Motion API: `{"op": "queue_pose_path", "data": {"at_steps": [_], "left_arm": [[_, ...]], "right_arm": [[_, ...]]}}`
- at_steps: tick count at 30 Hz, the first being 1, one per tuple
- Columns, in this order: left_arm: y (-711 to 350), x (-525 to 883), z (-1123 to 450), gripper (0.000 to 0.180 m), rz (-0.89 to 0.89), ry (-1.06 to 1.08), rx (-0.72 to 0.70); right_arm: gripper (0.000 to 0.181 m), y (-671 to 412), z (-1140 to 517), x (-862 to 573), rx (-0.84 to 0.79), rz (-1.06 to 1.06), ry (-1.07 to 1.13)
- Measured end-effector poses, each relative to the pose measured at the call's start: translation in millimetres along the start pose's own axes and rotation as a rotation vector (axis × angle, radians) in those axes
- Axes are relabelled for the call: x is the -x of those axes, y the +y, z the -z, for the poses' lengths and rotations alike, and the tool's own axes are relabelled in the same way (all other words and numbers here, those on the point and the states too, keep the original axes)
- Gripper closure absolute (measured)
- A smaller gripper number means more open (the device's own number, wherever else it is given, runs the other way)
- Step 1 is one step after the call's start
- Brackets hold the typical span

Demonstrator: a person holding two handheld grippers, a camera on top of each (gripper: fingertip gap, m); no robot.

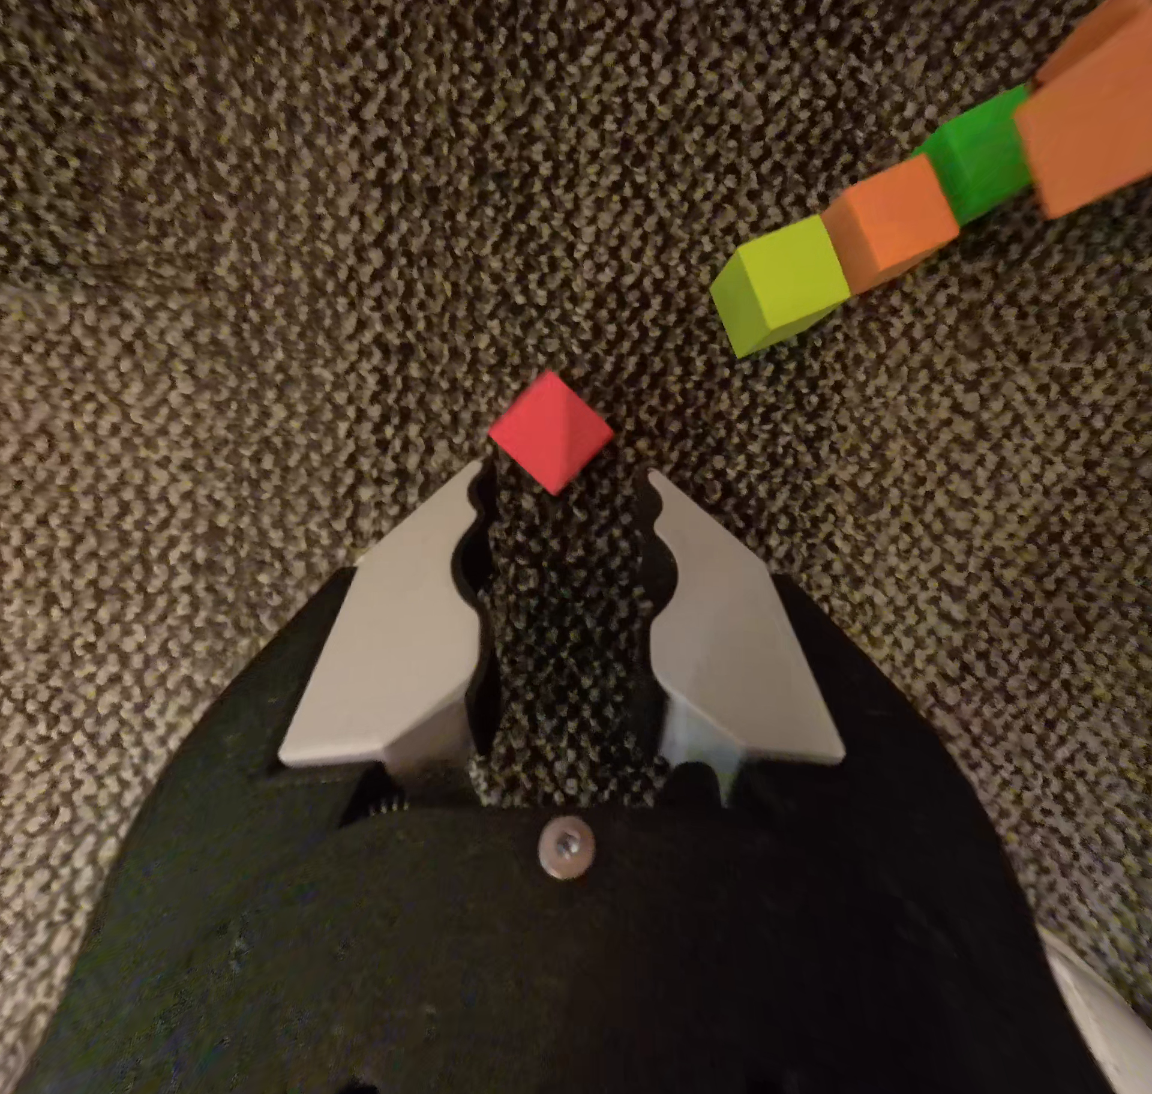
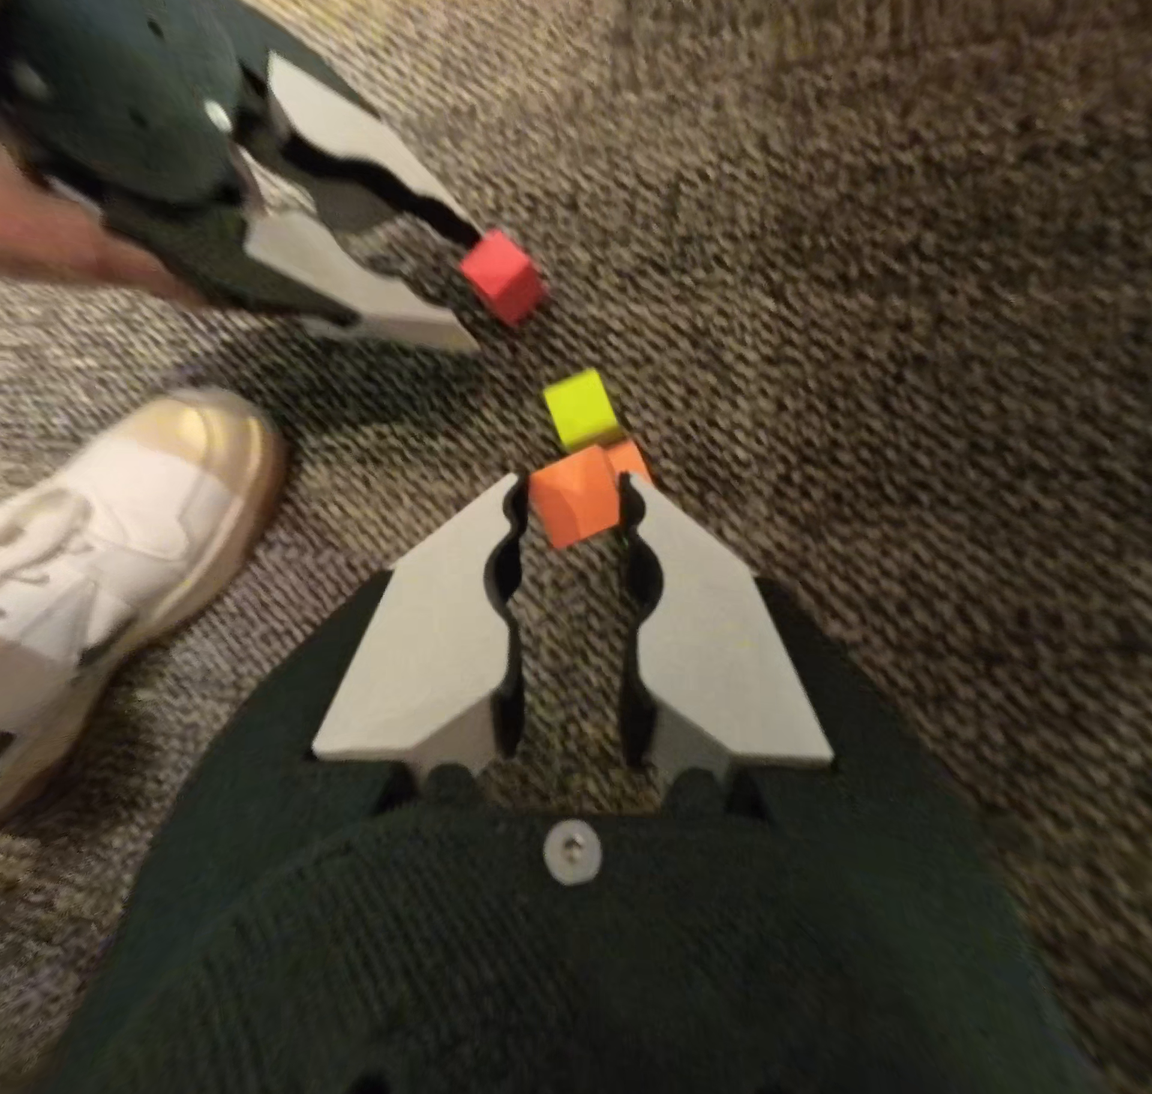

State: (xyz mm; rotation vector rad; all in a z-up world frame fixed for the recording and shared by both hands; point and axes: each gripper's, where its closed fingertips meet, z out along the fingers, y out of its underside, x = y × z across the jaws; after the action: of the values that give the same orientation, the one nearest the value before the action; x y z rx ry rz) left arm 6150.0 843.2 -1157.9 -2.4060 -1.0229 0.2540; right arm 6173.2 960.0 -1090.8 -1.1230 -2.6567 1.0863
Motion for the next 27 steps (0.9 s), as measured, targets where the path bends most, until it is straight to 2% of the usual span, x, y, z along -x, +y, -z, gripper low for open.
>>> {"op": "queue_pose_path", "data": {"at_steps": [2,8,15,21,24,27], "left_arm": [[6,-1,4,0.134,0.015,0.004,0.000],[27,6,17,0.133,0.076,0.002,0.020],[30,10,22,0.135,0.114,0.003,0.008],[-12,6,46,0.142,0.148,-0.033,-0.166],[-29,-6,54,0.145,0.120,-0.022,-0.228],[-45,-31,56,0.149,0.019,0.027,-0.268]], "right_arm": [[0.154,-20,-15,15,-0.022,0.012,-0.057],[0.155,-55,-63,47,-0.004,0.107,-0.127],[0.155,-67,-101,49,0.034,0.115,-0.109],[0.131,-65,-91,39,-0.003,0.115,-0.076],[0.131,-51,-61,23,-0.033,0.084,-0.039],[0.135,-19,-32,1,-0.020,0.050,0.016]]}}
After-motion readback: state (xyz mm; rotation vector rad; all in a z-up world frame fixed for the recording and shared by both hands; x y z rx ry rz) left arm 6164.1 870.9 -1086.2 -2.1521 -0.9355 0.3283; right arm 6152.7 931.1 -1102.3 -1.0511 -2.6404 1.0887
